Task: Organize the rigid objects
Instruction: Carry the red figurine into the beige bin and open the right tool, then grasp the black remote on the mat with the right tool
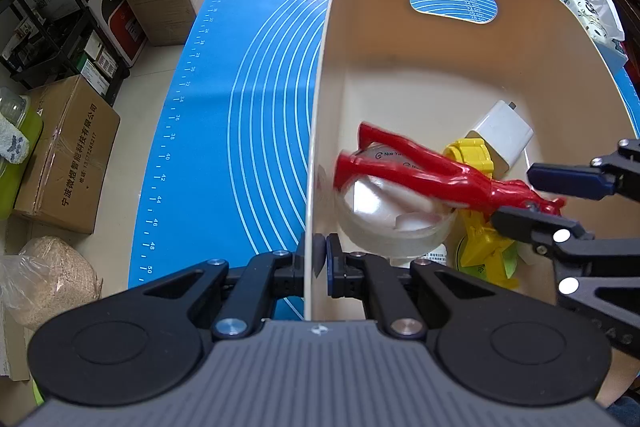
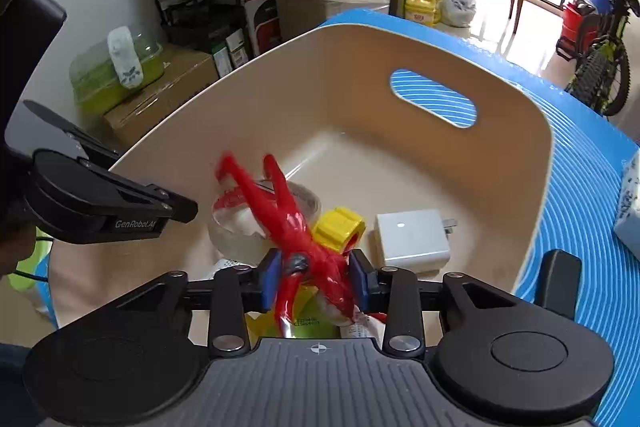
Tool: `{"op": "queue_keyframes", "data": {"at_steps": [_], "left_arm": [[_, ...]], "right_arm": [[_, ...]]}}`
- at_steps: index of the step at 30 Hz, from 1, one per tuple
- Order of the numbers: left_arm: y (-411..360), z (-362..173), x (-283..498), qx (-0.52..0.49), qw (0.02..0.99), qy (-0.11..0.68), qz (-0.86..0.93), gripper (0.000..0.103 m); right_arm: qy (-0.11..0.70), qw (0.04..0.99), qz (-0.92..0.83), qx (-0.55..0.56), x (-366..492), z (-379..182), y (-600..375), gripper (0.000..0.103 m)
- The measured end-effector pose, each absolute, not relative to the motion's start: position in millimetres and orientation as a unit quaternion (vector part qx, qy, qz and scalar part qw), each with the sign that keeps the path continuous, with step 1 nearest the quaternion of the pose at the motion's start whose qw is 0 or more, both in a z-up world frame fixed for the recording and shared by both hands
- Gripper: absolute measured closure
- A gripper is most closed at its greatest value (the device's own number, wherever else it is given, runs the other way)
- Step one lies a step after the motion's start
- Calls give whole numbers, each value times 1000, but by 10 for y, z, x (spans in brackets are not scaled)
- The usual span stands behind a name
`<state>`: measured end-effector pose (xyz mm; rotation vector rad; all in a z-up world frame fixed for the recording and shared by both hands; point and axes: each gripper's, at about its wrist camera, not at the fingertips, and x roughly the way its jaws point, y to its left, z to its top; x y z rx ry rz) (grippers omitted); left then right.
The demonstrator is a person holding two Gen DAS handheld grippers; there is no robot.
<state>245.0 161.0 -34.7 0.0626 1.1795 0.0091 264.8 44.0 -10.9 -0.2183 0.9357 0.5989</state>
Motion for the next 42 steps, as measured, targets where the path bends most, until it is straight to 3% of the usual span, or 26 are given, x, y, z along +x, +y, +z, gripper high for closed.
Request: {"op": "queue_keyframes", "data": {"at_steps": [11, 13, 19, 33, 42], "left_arm": [[1613, -343, 2447, 29, 831, 556, 4, 95], [1618, -342, 2448, 28, 831, 556, 4, 95], [1621, -341, 2447, 29, 831, 556, 4, 95], [1617, -331, 2441, 32, 831, 555, 4, 95], [1606, -331, 2447, 36, 831, 555, 5, 95]], "right_arm": [[388, 887, 249, -6, 2580, 221, -136, 49], [365, 902, 230, 8, 2545, 301, -309, 38], [324, 930, 174, 24, 2475, 376, -820, 33], [301, 951, 59, 51, 2421, -740, -1294, 32], [297, 953, 39, 42, 2582, -1096, -1275, 32]]}}
